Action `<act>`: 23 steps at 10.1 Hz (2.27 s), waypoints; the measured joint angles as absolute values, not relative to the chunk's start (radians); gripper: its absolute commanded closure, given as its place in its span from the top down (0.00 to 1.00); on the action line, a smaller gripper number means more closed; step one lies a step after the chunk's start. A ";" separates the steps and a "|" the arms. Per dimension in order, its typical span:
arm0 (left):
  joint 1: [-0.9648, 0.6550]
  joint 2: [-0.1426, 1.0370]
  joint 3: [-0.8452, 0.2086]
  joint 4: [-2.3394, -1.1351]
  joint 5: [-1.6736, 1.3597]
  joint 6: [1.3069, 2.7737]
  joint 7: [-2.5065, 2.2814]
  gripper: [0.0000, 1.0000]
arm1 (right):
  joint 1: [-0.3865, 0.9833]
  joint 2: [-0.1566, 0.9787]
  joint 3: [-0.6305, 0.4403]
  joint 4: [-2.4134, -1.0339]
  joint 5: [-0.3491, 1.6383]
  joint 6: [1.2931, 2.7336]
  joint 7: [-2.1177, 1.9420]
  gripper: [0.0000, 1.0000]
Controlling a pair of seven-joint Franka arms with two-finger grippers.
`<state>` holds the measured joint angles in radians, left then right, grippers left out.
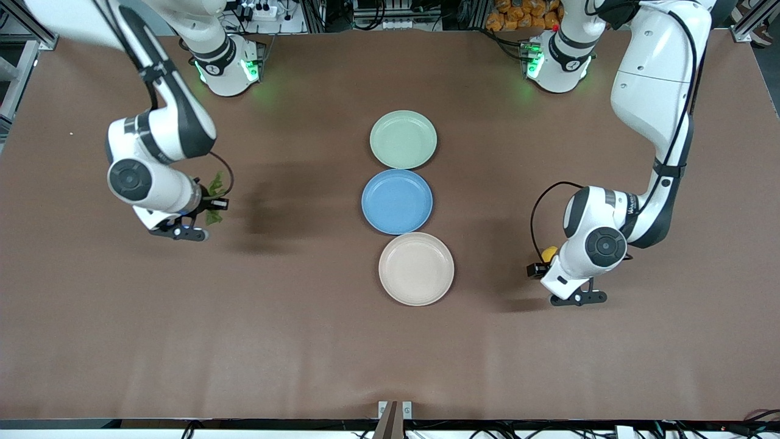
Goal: Pick lemon and lettuce from plates
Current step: 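Lower the lemon to the table and open the left gripper, then release the lettuce with the right gripper while the left gripper withdraws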
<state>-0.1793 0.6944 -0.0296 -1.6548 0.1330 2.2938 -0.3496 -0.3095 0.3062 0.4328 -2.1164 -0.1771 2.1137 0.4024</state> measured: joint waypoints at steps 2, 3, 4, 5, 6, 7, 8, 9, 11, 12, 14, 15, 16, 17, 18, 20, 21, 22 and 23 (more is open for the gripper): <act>-0.177 0.647 -0.029 -1.633 0.133 2.267 -0.350 1.00 | -0.311 0.366 0.370 -2.108 -0.178 2.152 0.372 0.00; -0.177 0.620 -0.030 -1.607 0.133 2.224 -0.350 1.00 | -0.311 0.388 0.339 -2.096 -0.181 2.164 0.349 0.00; -0.177 0.602 -0.030 -1.574 0.133 2.184 -0.350 1.00 | -0.312 0.402 0.316 -2.084 -0.182 2.177 0.331 0.00; -0.177 0.589 -0.030 -1.539 0.133 2.151 -0.350 1.00 | -0.312 0.416 0.299 -2.079 -0.182 2.204 0.322 0.29; -0.176 0.574 -0.030 -1.512 0.133 2.131 -0.350 1.00 | -0.312 0.432 0.291 -2.076 -0.183 2.233 0.320 0.99; -0.175 0.557 -0.029 -1.496 0.133 2.124 -0.350 1.00 | -0.312 0.445 0.286 -2.070 -0.183 2.248 0.320 1.00; -0.173 0.536 -0.029 -1.488 0.133 2.117 -0.350 1.00 | -0.312 0.450 0.280 -2.057 -0.183 2.249 0.320 1.00; -0.172 0.504 -0.029 -1.482 0.133 2.090 -0.350 1.00 | -0.312 0.449 0.275 -2.043 -0.184 2.249 0.319 1.00; -0.171 0.445 -0.029 -1.466 0.133 2.013 -0.342 1.00 | -0.311 0.426 0.276 -2.004 -0.185 2.215 0.297 1.00; -0.171 0.414 -0.030 -1.461 0.133 1.972 -0.334 1.00 | -0.310 0.403 0.277 -1.971 -0.185 2.153 0.282 1.00; -0.171 0.357 -0.030 -1.459 0.133 1.900 -0.332 1.00 | -0.299 0.364 0.282 -1.866 -0.184 1.962 0.272 1.00; -0.171 0.333 -0.031 -1.458 0.133 1.875 -0.332 1.00 | -0.283 0.349 0.283 -1.810 -0.183 1.889 0.269 1.00; -0.171 0.312 -0.032 -1.458 0.133 1.860 -0.332 1.00 | -0.257 0.331 0.283 -1.776 -0.183 1.859 0.268 1.00; -0.170 0.294 -0.032 -1.458 0.132 1.847 -0.332 1.00 | -0.228 0.310 0.281 -1.760 -0.183 1.849 0.268 1.00; -0.168 0.282 -0.032 -1.458 0.125 1.836 -0.332 1.00 | -0.203 0.288 0.271 -1.748 -0.183 1.834 0.263 1.00; -0.163 0.270 -0.033 -1.458 0.114 1.815 -0.332 1.00 | -0.138 0.251 0.202 -1.677 -0.167 1.739 0.187 1.00; -0.163 0.262 -0.035 -1.458 0.112 1.797 -0.332 1.00 | -0.123 0.236 0.166 -1.614 -0.132 1.675 0.128 1.00; -0.163 0.251 -0.037 -1.458 0.111 1.778 -0.332 1.00 | -0.120 0.223 0.136 -1.557 -0.103 1.623 0.083 1.00; -0.163 0.238 -0.037 -1.458 0.111 1.761 -0.332 1.00 | -0.120 0.206 0.119 -1.517 -0.092 1.595 0.062 1.00</act>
<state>-0.1632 0.2375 -0.0371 -1.4579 0.1113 1.7610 -0.3320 -0.1196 0.2057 0.1193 -1.5172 -0.0918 1.5951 0.0620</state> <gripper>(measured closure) 0.000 0.000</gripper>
